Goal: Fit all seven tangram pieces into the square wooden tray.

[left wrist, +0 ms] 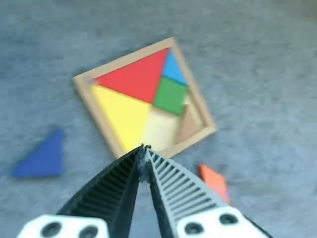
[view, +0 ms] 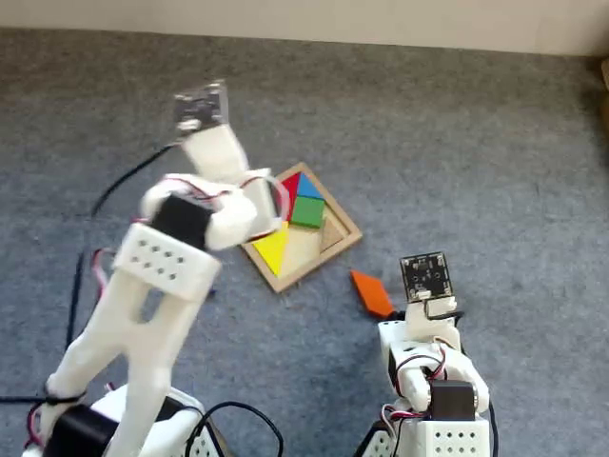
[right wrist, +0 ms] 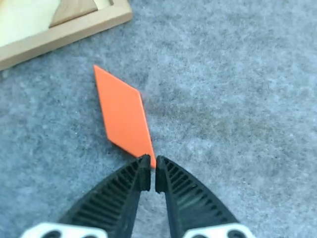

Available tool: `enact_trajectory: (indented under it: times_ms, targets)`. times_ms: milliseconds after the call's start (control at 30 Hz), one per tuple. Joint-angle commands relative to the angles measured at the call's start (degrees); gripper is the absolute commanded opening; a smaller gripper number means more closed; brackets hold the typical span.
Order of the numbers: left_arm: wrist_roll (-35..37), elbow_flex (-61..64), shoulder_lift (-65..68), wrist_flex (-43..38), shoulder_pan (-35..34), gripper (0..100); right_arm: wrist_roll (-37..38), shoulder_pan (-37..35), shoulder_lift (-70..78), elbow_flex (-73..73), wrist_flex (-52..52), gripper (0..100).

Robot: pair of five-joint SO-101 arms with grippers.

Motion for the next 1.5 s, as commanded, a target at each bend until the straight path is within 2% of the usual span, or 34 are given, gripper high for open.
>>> enact_trajectory:
  times_ms: [0, 67, 200, 367, 600, 700, 900, 1033, 1267, 1467]
  targets:
    - [-2.11, 4.88, -6.29, 3.16, -6.46, 1, -3.25, 0.66, -0.84, -0.84, 0.48, 3.4]
    - [-2.20, 9.80, -9.89, 2.81, -8.48, 1, -3.78, 0.57, -0.84, -4.88, 2.07, 3.4]
    - [-2.20, 20.97, -21.14, -3.34, -10.95, 1, -4.04, 0.40, 2.95, -14.20, 5.23, 3.4]
    - [-5.45, 35.21, -34.86, -10.46, -11.74, 1, -4.13, 0.40, 19.74, -26.68, 5.67, 3.4]
    - [-5.80, 48.04, -45.85, -11.96, -15.69, 1, -4.31, -0.04, 41.01, -41.71, 5.23, 3.5]
    - [-5.89, 52.26, -48.48, -11.96, -17.80, 1, -5.19, -3.74, 47.25, -45.49, 5.14, 3.6]
    - [-8.97, 62.73, -51.74, -18.11, -18.42, 1, -16.26, -14.02, 58.51, -52.35, 5.14, 14.2]
    - [-8.97, 66.15, -54.90, -19.43, -18.95, 1, -19.16, -18.51, 67.21, -58.77, 4.53, 14.6]
    - [-8.97, 70.11, -61.14, -19.43, -18.86, 1, -22.33, -23.08, 84.00, -70.73, -3.03, 14.6]
    - [-9.05, 74.15, -67.47, -19.34, -18.95, 1, -22.33, -24.84, 101.23, -82.42, -3.47, 14.8]
